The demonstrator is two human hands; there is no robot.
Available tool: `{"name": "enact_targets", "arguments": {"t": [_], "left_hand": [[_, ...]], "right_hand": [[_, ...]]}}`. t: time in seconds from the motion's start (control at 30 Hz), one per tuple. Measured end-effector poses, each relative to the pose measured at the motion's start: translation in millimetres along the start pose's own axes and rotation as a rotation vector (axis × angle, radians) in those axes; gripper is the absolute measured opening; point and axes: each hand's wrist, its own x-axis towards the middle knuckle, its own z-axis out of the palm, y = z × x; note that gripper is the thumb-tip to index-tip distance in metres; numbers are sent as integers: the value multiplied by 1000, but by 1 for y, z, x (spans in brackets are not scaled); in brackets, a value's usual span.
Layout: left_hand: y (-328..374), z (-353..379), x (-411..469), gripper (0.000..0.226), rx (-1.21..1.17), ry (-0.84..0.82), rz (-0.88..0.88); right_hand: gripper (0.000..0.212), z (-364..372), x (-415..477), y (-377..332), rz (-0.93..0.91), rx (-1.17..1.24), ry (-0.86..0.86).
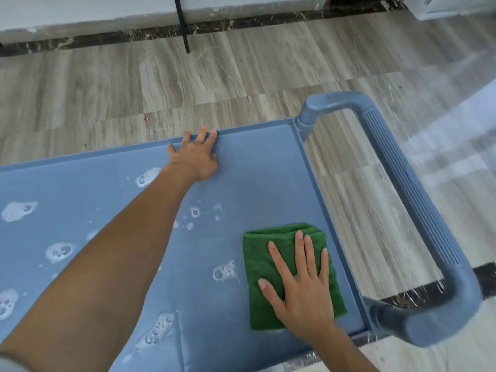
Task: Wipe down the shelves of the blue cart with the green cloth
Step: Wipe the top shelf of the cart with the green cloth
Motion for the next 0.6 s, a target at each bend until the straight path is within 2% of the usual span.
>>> {"name": "enact_targets", "arguments": {"t": [0.2, 0.33, 0.5, 0.6], "left_hand": [[-3, -9, 2, 57, -15, 65, 21], [-6, -16, 6, 54, 43, 112, -11], [-11, -14, 7, 50, -54, 163, 20], [-12, -12, 8, 56, -79, 176, 20]], "right_hand": [[76, -1, -46, 1, 31, -14, 0], [76, -1, -38, -1, 46, -16, 26], [79, 1, -23, -2, 36, -35, 19], [79, 0, -3, -1, 8, -43, 10]]}}
